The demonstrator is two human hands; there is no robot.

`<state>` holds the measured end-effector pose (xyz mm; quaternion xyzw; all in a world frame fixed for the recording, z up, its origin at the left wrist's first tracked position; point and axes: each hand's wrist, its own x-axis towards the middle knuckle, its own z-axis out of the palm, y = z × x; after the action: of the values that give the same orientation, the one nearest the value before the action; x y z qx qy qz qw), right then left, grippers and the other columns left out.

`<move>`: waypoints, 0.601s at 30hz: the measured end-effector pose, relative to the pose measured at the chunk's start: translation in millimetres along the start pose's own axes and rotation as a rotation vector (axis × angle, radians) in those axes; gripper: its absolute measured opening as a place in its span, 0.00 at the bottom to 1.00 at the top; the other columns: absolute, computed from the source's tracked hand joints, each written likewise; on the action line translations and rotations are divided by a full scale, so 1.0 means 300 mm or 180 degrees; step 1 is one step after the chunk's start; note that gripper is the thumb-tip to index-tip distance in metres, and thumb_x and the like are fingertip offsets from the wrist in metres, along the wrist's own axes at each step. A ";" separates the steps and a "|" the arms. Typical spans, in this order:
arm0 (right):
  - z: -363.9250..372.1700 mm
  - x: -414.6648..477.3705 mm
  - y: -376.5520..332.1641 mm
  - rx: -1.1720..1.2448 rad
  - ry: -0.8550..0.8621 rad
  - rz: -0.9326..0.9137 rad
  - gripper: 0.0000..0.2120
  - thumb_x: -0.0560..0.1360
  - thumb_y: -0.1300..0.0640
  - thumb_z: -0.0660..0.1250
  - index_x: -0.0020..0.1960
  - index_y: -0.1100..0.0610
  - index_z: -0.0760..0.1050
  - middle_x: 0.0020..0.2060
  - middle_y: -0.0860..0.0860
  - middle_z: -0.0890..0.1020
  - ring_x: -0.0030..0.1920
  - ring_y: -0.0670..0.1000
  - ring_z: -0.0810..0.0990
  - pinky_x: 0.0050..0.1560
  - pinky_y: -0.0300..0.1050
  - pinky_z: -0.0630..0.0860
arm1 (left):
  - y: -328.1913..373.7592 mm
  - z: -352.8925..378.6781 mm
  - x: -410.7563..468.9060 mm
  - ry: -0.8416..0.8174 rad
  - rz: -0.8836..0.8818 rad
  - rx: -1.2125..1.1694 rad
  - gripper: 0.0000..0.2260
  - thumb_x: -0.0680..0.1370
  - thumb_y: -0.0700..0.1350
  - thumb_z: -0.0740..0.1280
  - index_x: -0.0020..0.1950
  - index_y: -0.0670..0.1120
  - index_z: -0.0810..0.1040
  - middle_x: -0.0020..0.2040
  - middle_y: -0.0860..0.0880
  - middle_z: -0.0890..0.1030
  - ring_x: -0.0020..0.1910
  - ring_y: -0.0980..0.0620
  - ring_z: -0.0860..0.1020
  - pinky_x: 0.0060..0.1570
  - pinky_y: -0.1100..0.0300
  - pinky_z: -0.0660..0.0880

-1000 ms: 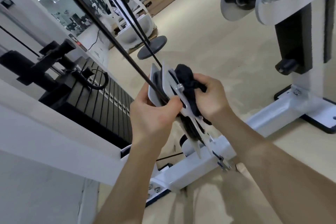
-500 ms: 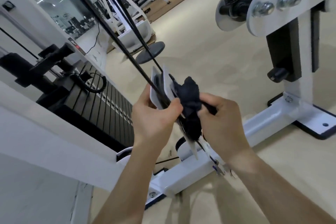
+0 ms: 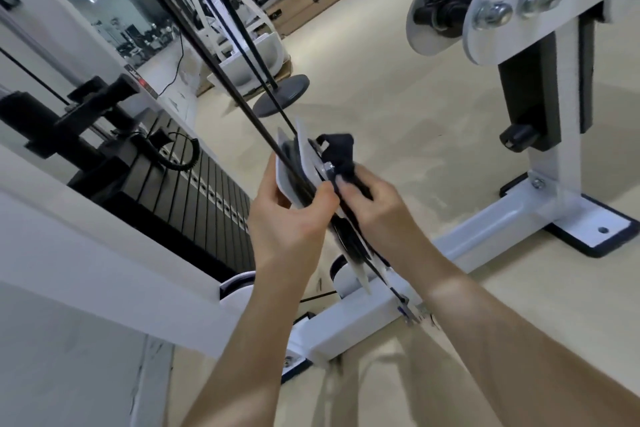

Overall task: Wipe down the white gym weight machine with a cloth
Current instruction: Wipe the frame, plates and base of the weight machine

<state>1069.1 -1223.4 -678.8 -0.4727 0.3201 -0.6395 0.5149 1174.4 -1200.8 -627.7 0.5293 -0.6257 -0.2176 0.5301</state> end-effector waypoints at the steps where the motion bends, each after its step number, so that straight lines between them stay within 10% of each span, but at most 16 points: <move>1: 0.012 -0.021 0.012 -0.0078 0.0101 0.0054 0.13 0.79 0.62 0.61 0.56 0.50 0.81 0.42 0.48 0.85 0.43 0.47 0.81 0.45 0.42 0.76 | -0.008 0.013 -0.009 0.0008 -0.0110 -0.0016 0.23 0.67 0.48 0.71 0.61 0.56 0.76 0.45 0.56 0.84 0.44 0.59 0.83 0.40 0.66 0.78; 5: -0.028 -0.105 0.085 -0.0752 0.0482 0.0030 0.17 0.75 0.64 0.62 0.36 0.44 0.77 0.25 0.41 0.75 0.29 0.43 0.70 0.32 0.36 0.66 | -0.075 0.056 -0.041 -0.0026 -0.0488 -0.0069 0.36 0.62 0.46 0.73 0.70 0.52 0.67 0.49 0.54 0.84 0.49 0.55 0.83 0.48 0.53 0.81; 12: -0.069 -0.085 0.085 -0.1600 0.0390 -0.0026 0.25 0.73 0.69 0.59 0.66 0.50 0.75 0.52 0.47 0.83 0.52 0.47 0.78 0.52 0.39 0.74 | -0.060 0.062 -0.099 0.0009 -0.0798 -0.0089 0.38 0.68 0.41 0.76 0.72 0.58 0.62 0.57 0.52 0.81 0.52 0.56 0.81 0.52 0.53 0.80; 15: -0.057 -0.084 0.087 -0.1548 0.0363 -0.0124 0.33 0.73 0.71 0.56 0.73 0.46 0.67 0.63 0.42 0.78 0.61 0.42 0.75 0.61 0.33 0.71 | 0.000 0.041 -0.180 0.0407 0.0125 0.1304 0.36 0.69 0.44 0.75 0.71 0.60 0.60 0.60 0.56 0.71 0.55 0.56 0.75 0.47 0.59 0.75; 18: -0.064 -0.088 0.114 -0.1578 0.0367 -0.0093 0.32 0.73 0.70 0.54 0.70 0.44 0.71 0.58 0.42 0.80 0.48 0.39 0.76 0.49 0.29 0.69 | 0.068 0.020 -0.204 0.0369 0.0826 0.2207 0.28 0.69 0.34 0.69 0.66 0.49 0.66 0.53 0.53 0.73 0.47 0.51 0.76 0.37 0.56 0.73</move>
<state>1063.9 -1208.7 -723.3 -0.5519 0.4890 -0.5748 0.3549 1152.7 -1140.8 -639.4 0.6051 -0.6931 0.1065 0.3771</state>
